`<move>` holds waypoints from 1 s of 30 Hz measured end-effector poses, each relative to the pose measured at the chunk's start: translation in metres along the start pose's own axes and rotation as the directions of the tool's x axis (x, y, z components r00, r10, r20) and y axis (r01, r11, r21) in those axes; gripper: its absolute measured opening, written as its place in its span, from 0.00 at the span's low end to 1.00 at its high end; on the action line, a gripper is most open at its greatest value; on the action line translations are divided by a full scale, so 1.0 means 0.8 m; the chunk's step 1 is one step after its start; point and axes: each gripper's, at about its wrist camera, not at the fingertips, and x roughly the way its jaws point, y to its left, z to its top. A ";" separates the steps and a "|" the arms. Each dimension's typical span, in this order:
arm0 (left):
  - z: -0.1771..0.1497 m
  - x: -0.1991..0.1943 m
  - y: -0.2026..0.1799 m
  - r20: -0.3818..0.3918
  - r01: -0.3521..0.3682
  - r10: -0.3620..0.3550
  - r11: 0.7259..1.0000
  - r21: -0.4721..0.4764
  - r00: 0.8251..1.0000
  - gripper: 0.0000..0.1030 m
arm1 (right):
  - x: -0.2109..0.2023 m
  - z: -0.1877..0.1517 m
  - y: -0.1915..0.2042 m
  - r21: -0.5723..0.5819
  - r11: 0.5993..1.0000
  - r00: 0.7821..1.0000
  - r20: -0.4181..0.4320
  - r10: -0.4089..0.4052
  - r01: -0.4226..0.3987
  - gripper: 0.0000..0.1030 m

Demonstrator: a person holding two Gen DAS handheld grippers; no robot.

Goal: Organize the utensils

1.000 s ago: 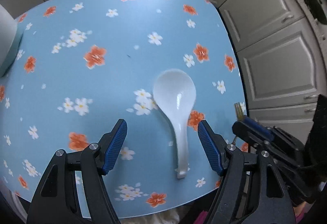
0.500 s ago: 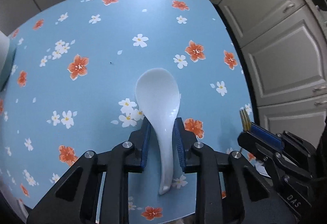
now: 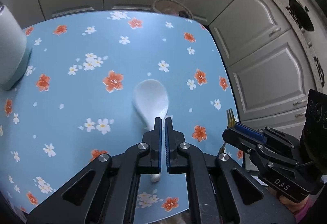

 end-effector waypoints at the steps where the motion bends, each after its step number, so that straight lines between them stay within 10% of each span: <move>1: -0.001 0.000 -0.001 0.002 -0.006 0.006 1.000 -0.001 1.000 0.01 | 0.000 0.003 0.003 -0.006 1.000 1.000 0.000 -0.002 0.002 0.15; 4: 0.005 -0.001 0.005 0.001 -0.022 0.022 1.000 -0.019 1.000 0.04 | 0.003 0.007 0.008 -0.012 1.000 1.000 -0.002 -0.003 0.003 0.15; 8: 0.010 0.004 0.007 0.009 -0.081 0.082 0.996 -0.046 0.997 0.65 | 0.006 0.006 0.008 -0.008 1.000 1.000 -0.010 -0.002 0.002 0.15; 30: 0.036 0.052 -0.038 -0.040 -0.276 0.277 0.961 0.023 0.960 0.69 | 0.003 0.001 -0.014 0.015 0.999 0.999 -0.011 0.047 -0.047 0.15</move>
